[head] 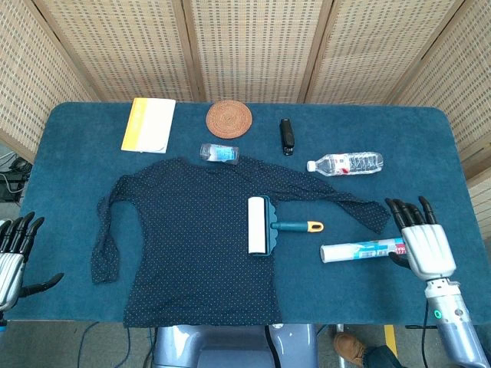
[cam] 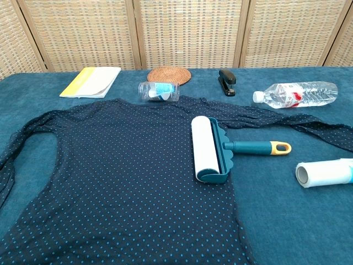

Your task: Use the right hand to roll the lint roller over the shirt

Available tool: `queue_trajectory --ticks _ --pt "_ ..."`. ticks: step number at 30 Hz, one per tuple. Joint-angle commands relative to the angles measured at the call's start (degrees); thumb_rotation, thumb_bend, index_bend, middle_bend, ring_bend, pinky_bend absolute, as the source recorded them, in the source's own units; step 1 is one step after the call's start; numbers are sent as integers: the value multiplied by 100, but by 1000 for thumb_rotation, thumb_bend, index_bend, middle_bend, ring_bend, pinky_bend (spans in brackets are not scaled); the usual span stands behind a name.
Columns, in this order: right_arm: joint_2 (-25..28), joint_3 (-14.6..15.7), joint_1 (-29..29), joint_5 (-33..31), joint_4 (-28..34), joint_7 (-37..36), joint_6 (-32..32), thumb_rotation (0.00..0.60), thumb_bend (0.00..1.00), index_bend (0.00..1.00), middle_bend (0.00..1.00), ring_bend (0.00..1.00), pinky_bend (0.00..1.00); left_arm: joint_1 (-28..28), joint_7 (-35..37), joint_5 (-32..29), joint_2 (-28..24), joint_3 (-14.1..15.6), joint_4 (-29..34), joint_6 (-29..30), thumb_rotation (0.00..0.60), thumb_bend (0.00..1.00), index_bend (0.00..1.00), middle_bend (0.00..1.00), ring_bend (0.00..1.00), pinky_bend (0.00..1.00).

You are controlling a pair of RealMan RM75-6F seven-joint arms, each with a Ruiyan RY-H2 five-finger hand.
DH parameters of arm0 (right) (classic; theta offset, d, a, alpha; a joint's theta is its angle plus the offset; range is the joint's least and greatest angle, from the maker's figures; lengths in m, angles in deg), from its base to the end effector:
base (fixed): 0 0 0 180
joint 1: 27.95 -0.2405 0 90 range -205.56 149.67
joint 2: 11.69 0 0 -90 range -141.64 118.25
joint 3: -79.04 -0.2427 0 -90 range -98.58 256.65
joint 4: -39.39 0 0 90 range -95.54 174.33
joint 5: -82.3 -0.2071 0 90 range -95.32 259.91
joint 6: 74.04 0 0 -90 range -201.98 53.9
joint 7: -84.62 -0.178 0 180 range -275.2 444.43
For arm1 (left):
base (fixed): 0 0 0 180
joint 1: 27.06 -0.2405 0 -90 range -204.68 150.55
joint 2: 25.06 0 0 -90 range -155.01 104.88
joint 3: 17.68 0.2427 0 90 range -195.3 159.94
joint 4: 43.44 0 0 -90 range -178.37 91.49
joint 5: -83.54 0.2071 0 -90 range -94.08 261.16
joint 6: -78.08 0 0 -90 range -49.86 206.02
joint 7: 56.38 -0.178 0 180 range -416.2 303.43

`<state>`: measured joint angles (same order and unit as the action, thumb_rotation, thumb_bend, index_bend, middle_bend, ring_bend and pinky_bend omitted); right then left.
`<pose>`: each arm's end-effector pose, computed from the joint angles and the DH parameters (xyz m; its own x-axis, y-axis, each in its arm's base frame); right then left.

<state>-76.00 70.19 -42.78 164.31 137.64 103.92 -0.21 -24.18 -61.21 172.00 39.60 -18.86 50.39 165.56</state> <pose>-0.2426 -0.2782 0.1342 0.5863 -0.0084 0.8100 -0.8024 -0.1432 0.5793 -0.2915 0.1970 0.1495 0.4433 0.0032 0.8964 0.8962 -0.0216 -0.4431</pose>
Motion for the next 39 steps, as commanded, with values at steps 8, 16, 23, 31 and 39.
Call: queue_trajectory --ticks 8,16,23,31,39 --pt "-420 -656 -2196 -2737 175 1823 -2393 600 0 31 973 1000 1000 105 -79 -389 76 -160 -67 -229 600 0 0 0 0 0" --pt "-1443 -413 -3025 -4154 -517 2682 -2249 600 35 347 1000 1000 1000 170 -117 -554 107 -189 -123 -395 600 0 0 0 0 0" --pt "-1980 -221 -3392 -4734 -738 3051 -1961 600 171 450 1000 1000 1000 209 -105 -638 113 -215 -147 -468 600 0 0 0 0 0" --pt "-2492 -76 -3637 -4961 -1047 3230 -1662 600 268 442 1000 1000 1000 211 -39 -649 100 -216 -170 -458 600 0 0 0 0 0" --pt "-2890 -9 -3833 -5181 -1421 3389 -1560 600 339 463 1000 1000 1000 207 26 -660 76 -221 -172 -439 600 0 0 0 0 0"
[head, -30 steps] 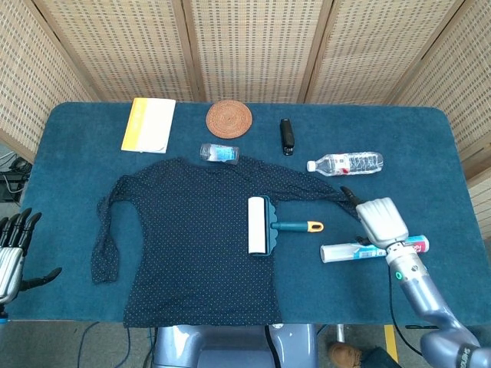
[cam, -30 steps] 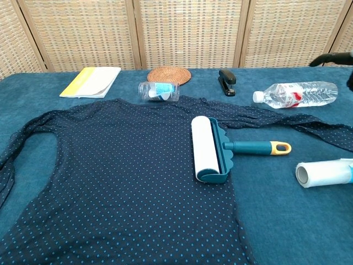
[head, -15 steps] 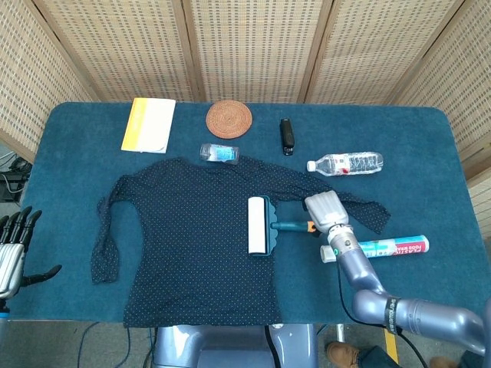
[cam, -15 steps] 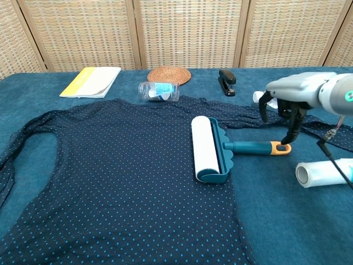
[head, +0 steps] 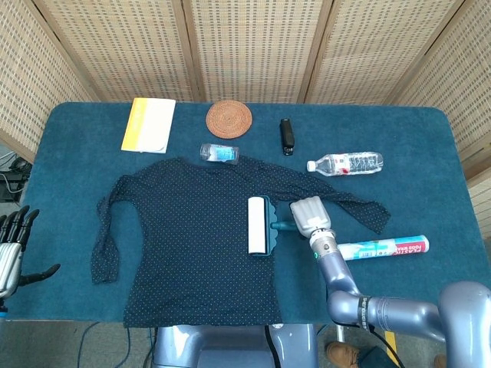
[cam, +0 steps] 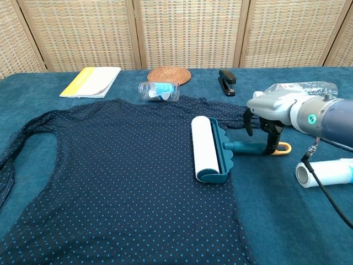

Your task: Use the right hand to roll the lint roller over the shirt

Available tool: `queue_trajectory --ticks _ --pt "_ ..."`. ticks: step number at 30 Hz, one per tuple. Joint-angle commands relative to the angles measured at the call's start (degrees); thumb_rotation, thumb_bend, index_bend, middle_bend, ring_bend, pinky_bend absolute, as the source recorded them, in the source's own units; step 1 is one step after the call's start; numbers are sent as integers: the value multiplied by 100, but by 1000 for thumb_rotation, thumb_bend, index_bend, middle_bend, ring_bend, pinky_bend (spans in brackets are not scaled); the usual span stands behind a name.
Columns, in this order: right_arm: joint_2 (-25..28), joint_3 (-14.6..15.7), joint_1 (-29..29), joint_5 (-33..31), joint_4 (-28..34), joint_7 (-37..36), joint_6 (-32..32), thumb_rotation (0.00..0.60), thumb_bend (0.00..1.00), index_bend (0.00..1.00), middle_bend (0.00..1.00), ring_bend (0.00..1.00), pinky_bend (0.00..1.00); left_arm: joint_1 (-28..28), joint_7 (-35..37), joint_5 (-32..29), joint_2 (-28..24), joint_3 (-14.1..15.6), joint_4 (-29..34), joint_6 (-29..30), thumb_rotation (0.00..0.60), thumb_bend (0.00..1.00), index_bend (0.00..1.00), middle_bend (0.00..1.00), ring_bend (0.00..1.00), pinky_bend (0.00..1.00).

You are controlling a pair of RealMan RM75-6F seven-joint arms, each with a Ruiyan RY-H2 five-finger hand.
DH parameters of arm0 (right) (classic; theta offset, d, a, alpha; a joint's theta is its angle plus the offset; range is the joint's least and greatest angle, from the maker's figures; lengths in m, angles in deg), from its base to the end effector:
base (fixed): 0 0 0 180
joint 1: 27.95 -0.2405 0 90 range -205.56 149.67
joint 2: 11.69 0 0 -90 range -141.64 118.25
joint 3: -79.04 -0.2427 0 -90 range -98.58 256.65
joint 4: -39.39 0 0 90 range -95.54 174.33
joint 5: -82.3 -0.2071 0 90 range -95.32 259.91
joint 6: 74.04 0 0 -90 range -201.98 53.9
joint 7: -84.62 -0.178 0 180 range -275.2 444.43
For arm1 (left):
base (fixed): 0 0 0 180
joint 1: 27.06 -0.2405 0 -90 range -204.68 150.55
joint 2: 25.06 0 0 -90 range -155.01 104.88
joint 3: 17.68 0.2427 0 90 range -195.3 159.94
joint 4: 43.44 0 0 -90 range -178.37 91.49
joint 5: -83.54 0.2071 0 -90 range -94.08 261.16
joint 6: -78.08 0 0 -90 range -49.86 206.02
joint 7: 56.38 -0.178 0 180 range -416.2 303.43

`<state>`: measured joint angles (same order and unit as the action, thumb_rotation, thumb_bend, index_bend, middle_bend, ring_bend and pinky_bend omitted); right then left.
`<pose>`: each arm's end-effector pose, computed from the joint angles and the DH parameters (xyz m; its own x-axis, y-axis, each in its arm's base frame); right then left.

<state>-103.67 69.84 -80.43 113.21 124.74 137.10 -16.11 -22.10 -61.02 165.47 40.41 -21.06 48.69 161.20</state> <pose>-0.1379 -0.3813 -0.0470 0.6900 -0.3414 0.6383 -0.7215 -0.2531 0.6445 -0.3088 0.2157 0.1493 0.4426 0.0328 0.8961 0.8944 0.0555 -0.4438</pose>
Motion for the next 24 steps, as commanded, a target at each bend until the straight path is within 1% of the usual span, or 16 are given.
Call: queue_trajectory --ticks 1,7,13,16,18,19,21,22,24 --pt "-168 22 -88 -100 -182 85 41 600 341 465 1000 1000 1000 -1 12 -10 -6 0 -5 -4 600 0 0 0 0 0" --pt "-366 -33 -194 -238 -358 107 54 600 342 473 1000 1000 1000 22 12 -46 2 -12 -27 -41 600 0 0 0 0 0" --pt "-477 -35 -261 -341 -437 156 51 600 360 509 1000 1000 1000 33 25 -78 11 -14 -56 -71 600 0 0 0 0 0" --pt "-538 -35 -281 -410 -481 167 37 600 445 549 1000 1000 1000 37 33 -84 10 -17 -62 -76 600 0 0 0 0 0" --pt "-596 -11 -307 -484 -541 213 17 600 568 587 1000 1000 1000 37 46 -88 7 -16 -64 -77 600 0 0 0 0 0" --pt "-632 11 -326 -488 -580 249 23 600 609 603 1000 1000 1000 36 73 -102 -1 -25 -64 -76 600 0 0 0 0 0" --pt "-642 34 -344 -389 -605 263 73 600 718 646 1000 1000 1000 40 116 -115 -17 -32 -63 -89 600 0 0 0 0 0" --pt "-633 43 -347 -352 -598 268 90 600 748 659 1000 1000 1000 41 124 -118 -20 -32 -65 -94 600 0 0 0 0 0" --pt "-570 72 -364 -208 -534 292 132 600 776 679 1000 1000 1000 45 146 -127 -25 -29 -74 -111 600 0 0 0 0 0"
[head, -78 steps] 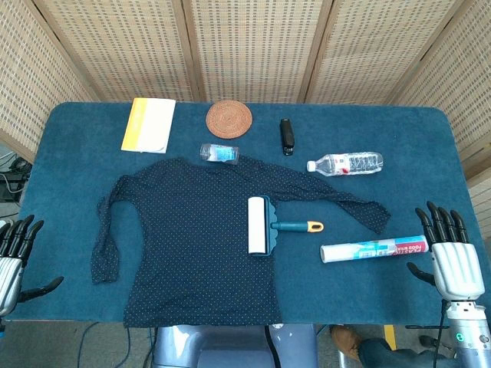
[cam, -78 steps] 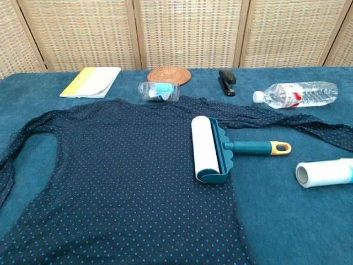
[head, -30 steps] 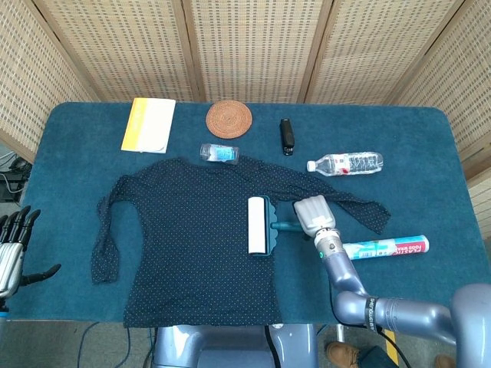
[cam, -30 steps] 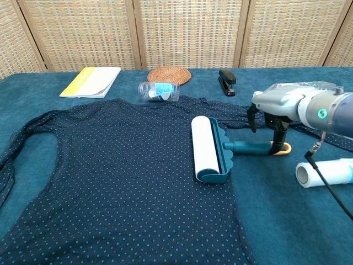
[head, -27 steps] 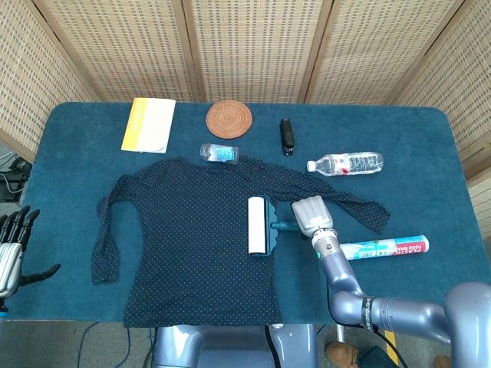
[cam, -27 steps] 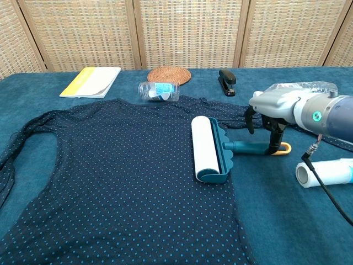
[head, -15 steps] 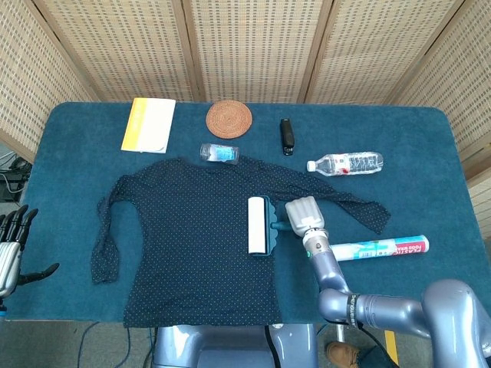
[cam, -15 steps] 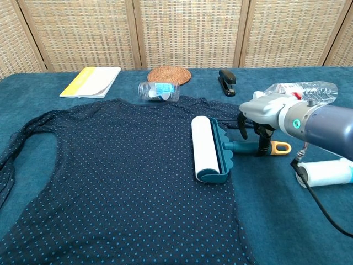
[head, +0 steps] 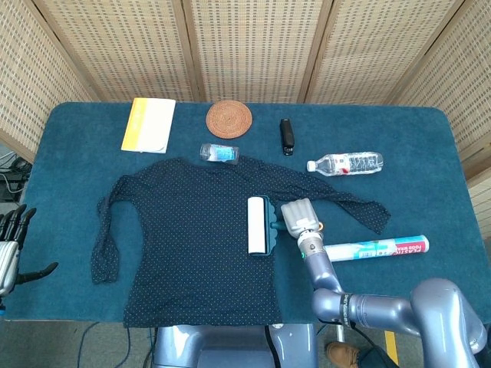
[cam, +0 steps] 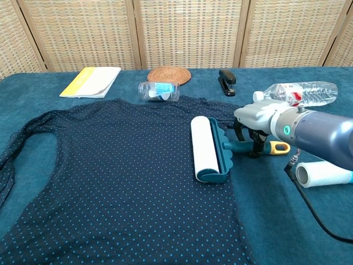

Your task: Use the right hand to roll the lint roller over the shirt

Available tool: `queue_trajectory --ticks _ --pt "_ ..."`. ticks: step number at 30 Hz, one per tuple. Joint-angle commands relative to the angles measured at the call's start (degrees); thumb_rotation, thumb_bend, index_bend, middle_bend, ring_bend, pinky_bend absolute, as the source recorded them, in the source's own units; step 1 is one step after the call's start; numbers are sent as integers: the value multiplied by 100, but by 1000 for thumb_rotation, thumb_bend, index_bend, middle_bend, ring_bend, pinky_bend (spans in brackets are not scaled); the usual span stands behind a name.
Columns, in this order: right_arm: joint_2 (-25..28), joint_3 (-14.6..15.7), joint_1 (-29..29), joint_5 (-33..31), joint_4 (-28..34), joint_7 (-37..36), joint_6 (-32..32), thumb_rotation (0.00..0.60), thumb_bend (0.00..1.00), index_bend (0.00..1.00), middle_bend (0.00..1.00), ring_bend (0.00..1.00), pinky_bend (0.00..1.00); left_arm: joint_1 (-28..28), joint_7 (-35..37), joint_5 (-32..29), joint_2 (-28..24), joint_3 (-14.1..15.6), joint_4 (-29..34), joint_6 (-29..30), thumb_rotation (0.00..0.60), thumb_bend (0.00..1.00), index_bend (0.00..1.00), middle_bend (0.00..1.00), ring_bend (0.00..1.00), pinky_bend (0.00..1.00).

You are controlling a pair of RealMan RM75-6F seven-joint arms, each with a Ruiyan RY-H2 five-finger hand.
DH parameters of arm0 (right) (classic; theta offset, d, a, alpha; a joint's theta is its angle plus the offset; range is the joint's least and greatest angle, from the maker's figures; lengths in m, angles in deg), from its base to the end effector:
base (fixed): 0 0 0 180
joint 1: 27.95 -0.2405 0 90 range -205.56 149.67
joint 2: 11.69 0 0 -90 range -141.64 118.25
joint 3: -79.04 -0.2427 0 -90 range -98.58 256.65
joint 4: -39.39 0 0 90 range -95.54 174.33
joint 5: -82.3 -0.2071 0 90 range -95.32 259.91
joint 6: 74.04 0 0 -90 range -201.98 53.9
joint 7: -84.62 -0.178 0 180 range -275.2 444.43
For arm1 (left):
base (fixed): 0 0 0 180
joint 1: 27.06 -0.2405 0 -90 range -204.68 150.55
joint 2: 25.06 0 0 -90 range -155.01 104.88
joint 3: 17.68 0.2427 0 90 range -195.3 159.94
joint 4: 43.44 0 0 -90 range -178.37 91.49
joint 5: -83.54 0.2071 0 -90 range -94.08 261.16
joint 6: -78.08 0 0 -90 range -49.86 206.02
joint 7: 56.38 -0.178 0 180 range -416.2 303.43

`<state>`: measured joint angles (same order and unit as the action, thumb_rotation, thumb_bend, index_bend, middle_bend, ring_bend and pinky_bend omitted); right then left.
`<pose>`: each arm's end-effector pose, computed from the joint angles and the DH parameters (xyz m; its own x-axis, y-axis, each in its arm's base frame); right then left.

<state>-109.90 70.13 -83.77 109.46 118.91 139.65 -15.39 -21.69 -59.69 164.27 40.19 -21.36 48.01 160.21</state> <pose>-0.1273 -0.3840 -0.0744 0.7096 -0.3493 0.6119 -0.7004 -0.2549 0.6667 -0.3141 0.2189 0.1513 0.4320 0.0402 0.9010 0.8982 0.0710 -0.4338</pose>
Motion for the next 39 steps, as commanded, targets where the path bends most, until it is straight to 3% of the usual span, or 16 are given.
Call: queue_trajectory --ticks 1,10,21,26,39 --pt "81 50 -38 217 83 48 72 600 778 683 1000 1000 1000 6 20 -9 -5 2 -8 -20 600 0 0 0 0 0" --pt "523 52 -538 717 315 815 144 600 775 717 1000 1000 1000 58 115 -61 -28 -19 -16 -123 600 0 0 0 0 0" --pt "637 234 -1147 652 -425 1680 -364 600 726 718 1000 1000 1000 139 243 -245 -21 -60 -147 -346 600 0 0 0 0 0" --pt "580 428 -1313 640 -747 1873 -721 600 704 717 1000 1000 1000 168 220 -317 4 -73 -188 -412 600 0 0 0 0 0" --pt "332 556 -1612 455 -869 1973 -982 600 681 715 1000 1000 1000 196 192 -385 31 -76 -216 -468 600 0 0 0 0 0"
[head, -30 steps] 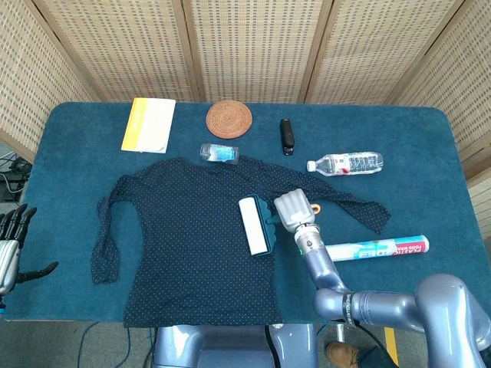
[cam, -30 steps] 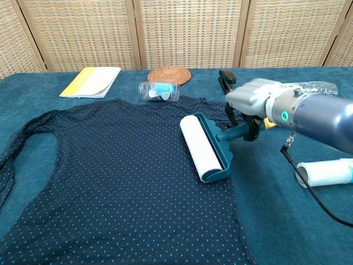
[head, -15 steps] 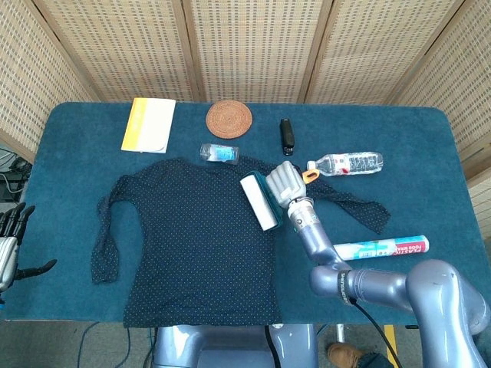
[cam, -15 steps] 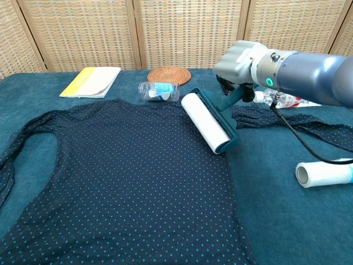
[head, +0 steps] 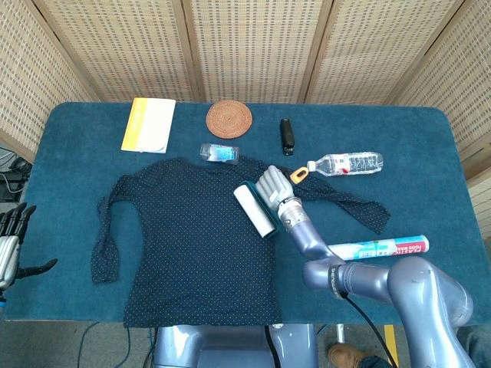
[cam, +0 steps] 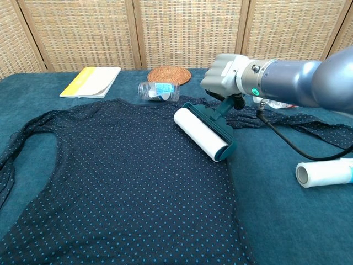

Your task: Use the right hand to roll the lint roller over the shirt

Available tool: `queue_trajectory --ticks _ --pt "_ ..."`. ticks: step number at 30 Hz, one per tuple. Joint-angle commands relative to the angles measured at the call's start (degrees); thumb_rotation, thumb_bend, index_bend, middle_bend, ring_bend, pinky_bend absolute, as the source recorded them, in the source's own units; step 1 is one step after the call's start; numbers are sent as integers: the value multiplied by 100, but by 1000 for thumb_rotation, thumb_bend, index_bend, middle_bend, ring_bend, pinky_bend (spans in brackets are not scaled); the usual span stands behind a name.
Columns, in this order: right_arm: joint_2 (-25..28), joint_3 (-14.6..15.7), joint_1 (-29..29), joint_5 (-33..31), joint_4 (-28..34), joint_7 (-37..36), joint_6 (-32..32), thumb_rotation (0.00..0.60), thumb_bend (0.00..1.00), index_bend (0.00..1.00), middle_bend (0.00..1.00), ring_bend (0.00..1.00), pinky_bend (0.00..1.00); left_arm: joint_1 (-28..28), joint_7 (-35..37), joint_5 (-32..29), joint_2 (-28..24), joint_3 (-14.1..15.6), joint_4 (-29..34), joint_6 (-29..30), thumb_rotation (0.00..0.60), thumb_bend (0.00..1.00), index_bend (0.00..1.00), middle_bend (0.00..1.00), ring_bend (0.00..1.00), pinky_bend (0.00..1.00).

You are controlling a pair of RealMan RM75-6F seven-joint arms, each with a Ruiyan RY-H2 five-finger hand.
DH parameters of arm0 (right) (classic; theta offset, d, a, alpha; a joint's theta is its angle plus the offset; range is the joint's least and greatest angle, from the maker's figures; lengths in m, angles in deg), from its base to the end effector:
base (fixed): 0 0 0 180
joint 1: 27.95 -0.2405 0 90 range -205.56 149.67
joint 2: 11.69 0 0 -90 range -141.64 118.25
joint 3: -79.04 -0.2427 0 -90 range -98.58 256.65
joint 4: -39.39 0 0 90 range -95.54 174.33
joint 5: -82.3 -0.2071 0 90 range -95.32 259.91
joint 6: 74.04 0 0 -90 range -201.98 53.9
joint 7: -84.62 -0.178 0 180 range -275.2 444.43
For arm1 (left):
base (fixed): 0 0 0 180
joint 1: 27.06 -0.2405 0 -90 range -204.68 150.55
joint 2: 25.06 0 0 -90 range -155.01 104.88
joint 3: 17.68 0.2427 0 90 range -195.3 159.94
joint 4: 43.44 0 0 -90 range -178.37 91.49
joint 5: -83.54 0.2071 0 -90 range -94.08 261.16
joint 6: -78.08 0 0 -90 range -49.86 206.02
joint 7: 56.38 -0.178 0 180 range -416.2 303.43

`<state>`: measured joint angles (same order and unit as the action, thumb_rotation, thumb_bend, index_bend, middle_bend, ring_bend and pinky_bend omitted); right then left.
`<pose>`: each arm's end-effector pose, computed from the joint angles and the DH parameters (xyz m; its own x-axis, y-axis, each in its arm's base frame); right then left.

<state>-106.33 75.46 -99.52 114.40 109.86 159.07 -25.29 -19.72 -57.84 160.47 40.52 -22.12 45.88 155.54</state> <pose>-0.0544 -0.4406 -0.0586 0.9832 0.0911 0.1582 -0.0986 -0.4647 0.8800 -0.3282 0.2316 0.1476 0.4125 0.0890 0.9066 0.9008 0.1086 -0.4205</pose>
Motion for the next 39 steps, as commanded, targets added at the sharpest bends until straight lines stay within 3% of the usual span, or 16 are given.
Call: queue_trajectory --ticks 1,16,28,39 --pt "-27 32 -54 -64 78 43 18 600 681 715 1000 1000 1000 0 10 -8 -2 0 -4 -2 600 0 0 0 0 0" --pt "-108 271 -342 -239 1350 382 471 600 677 717 1000 1000 1000 2 -35 81 6 47 39 44 600 0 0 0 0 0" --pt "-519 396 -577 -351 2090 959 1272 600 678 716 1000 1000 1000 18 -125 86 46 70 25 29 600 0 0 0 0 0" --pt "-705 586 -650 -124 2185 1335 1672 600 679 715 1000 1000 1000 25 -164 67 68 79 10 15 600 0 0 0 0 0"
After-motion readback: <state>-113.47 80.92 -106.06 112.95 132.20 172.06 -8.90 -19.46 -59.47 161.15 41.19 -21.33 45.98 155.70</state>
